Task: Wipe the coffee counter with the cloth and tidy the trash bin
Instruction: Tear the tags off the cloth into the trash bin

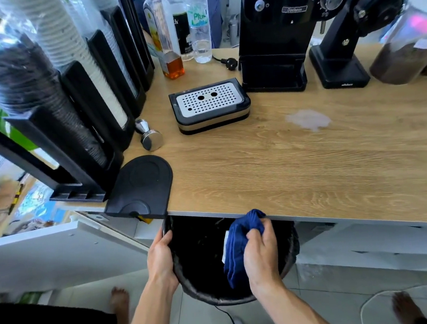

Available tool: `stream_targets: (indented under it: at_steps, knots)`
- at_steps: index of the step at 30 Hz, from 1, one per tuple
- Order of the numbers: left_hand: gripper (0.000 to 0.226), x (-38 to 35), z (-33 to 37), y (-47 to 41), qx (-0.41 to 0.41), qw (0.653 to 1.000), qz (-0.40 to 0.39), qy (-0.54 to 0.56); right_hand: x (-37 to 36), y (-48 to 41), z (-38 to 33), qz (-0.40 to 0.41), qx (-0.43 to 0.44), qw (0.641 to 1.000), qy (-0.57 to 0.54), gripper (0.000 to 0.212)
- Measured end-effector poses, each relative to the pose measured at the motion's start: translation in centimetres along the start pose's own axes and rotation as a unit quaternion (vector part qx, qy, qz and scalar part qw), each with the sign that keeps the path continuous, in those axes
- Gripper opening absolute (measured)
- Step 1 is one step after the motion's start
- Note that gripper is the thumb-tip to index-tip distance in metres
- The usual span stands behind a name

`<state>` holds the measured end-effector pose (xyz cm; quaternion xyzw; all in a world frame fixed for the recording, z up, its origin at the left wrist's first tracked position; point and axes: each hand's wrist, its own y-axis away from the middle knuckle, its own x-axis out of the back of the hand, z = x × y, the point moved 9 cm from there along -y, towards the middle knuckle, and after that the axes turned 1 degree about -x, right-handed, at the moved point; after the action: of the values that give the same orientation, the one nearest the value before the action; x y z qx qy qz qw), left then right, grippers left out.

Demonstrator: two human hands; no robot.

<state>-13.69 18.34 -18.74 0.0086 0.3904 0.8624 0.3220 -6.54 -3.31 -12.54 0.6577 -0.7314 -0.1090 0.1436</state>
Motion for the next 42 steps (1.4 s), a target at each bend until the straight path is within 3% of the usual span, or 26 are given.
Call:
stream_targets:
  at_steps: [6,10,13,17,20,26,36,42]
  knots:
    - [0.035,0.2,0.3,-0.5,-0.005,1.000,-0.001,0.009,-4.0,0.2,0.8,-0.067,-0.025,0.995,0.070,0.020]
    - [0.037,0.6,0.1,-1.0,-0.005,1.000,-0.001,0.012,-6.7,-0.1,3.3,-0.143,-0.109,0.975,0.134,0.038]
    - [0.045,0.7,0.3,-1.3,-0.004,1.000,-0.005,0.011,-5.9,-0.3,4.1,-0.137,-0.130,0.970,0.155,0.048]
    - [0.046,0.8,0.2,-1.5,0.000,1.000,-0.011,0.004,-2.8,0.4,3.2,-0.109,-0.080,0.984,0.120,0.033]
    - [0.049,1.0,0.1,-1.6,0.000,1.000,-0.007,0.017,-1.0,1.5,2.1,-0.078,-0.037,0.994,0.069,0.036]
    - [0.045,1.4,0.1,-1.0,0.008,0.999,0.004,0.032,-3.4,0.8,-0.1,-0.075,-0.014,0.997,0.023,0.030]
    - [0.036,3.1,0.8,-1.2,-0.005,0.999,0.020,0.044,-9.7,1.8,-0.1,-0.150,0.003,0.979,0.136,0.019]
    - [0.034,3.5,0.9,-1.4,-0.006,0.999,0.022,0.046,-10.9,1.4,1.4,-0.205,-0.006,0.956,0.211,0.024]
